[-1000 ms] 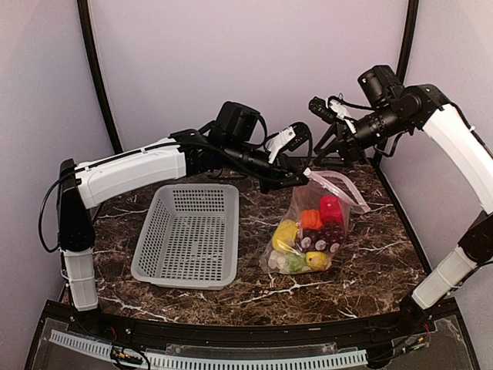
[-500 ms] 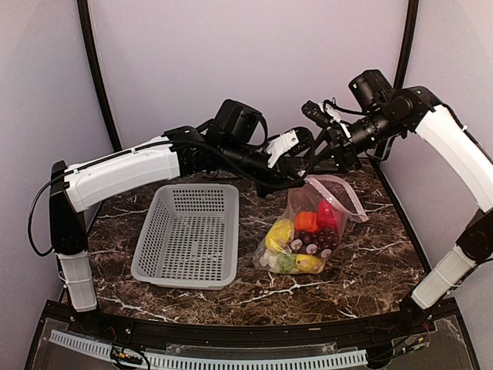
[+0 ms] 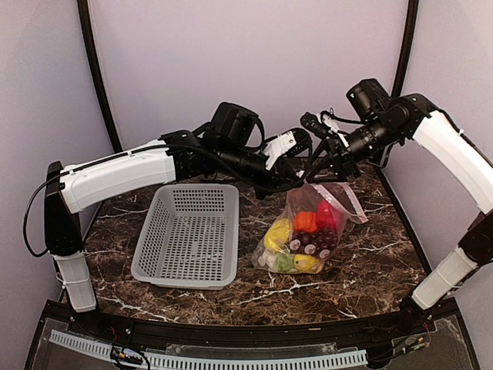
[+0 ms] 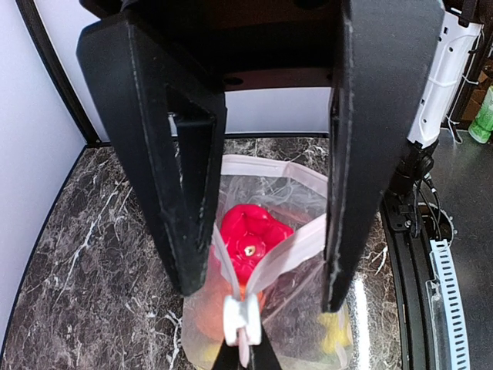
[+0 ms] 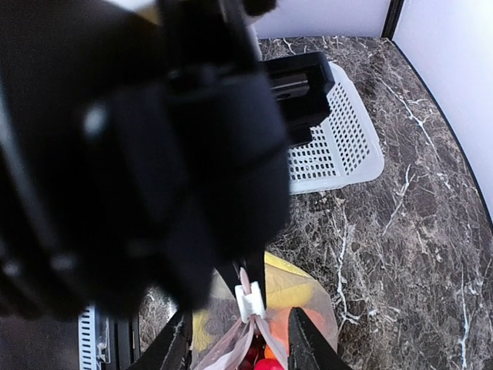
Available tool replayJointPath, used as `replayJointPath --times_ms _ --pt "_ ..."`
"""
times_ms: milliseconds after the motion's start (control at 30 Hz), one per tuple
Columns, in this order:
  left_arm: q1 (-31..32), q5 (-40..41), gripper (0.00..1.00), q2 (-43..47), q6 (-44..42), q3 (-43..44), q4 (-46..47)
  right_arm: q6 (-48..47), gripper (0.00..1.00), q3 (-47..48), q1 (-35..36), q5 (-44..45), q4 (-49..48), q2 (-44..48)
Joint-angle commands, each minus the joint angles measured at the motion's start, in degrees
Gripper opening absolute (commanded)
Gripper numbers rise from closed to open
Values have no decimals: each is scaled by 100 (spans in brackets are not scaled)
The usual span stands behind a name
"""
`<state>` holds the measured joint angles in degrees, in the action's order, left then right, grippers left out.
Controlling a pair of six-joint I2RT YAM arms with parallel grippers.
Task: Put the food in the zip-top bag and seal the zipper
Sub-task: Hold the zipper from the zipper food storage bag, then zip the zipper on the zipper food storage bag.
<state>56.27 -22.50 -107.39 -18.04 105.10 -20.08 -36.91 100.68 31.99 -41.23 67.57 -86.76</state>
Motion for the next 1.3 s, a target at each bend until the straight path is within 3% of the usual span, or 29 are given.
replayJointPath --times_ms 0,267,633,767,1267 --pt "24 -129 1 463 -55 -143 274 88 39 -93 92 30 -282 125" --pt "29 -216 1 456 33 -165 294 77 30 -178 174 17 -374 107" --pt "26 -168 1 542 106 -344 506 28 6 -283 210 72 -359 184" --pt "27 -136 1 622 134 -518 695 39 1 -301 210 213 -303 162" --pt "-42 339 1 934 133 -1050 882 -149 0 90 -123 789 427 87"
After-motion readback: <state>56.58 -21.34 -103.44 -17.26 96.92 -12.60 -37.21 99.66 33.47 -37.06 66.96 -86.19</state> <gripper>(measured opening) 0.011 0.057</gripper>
